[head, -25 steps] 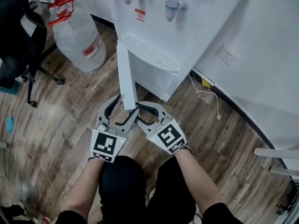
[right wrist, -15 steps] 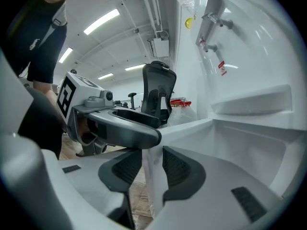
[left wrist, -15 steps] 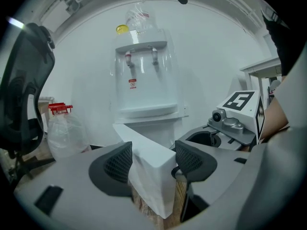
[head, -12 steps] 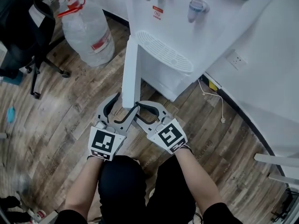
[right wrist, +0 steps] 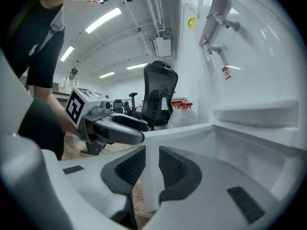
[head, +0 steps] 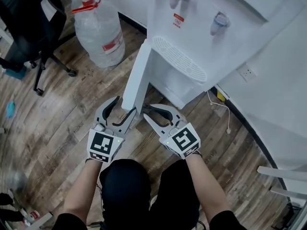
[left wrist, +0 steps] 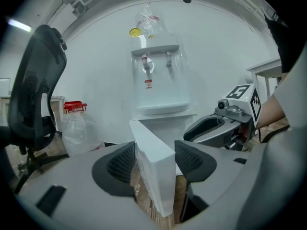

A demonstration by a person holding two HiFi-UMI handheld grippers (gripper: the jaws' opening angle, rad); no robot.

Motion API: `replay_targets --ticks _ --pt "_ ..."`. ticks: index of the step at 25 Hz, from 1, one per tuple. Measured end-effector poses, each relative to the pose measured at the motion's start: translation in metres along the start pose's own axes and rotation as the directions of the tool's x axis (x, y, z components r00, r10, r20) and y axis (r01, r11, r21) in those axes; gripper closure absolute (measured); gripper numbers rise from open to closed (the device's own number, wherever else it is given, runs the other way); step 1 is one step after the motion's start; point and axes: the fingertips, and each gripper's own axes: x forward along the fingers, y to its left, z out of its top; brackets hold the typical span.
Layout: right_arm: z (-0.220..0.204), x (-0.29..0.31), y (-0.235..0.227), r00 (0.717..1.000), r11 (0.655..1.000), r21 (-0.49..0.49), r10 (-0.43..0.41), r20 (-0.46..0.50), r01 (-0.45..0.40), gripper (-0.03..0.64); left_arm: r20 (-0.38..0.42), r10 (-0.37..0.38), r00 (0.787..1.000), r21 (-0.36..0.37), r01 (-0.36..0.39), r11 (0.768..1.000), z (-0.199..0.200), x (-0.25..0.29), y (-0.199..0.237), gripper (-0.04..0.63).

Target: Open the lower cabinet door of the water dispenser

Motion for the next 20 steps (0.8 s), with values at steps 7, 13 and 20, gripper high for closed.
replay_targets --ticks 7,13,20 --pt "0.010 0.010 -0.002 1.000 1.000 -0.009 0.014 0.011 -0.014 0.563 -0.009 0.059 0.998 -0.004 -0.059 0.998 -0.007 -0.012 0.027 0.354" --pt "0.012 0.017 0.002 1.000 0.999 -0.014 0.029 -0.001 -0.029 0.578 -0.014 0.111 0.994 0.000 -0.111 0.994 -0.012 -0.019 0.051 0.393" --pt "0.016 0.019 -0.002 1.000 1.000 -0.012 0.015 0.002 -0.015 0.584 -0.024 0.159 0.987 0.005 -0.159 0.987 -0.017 -0.023 0.080 0.416"
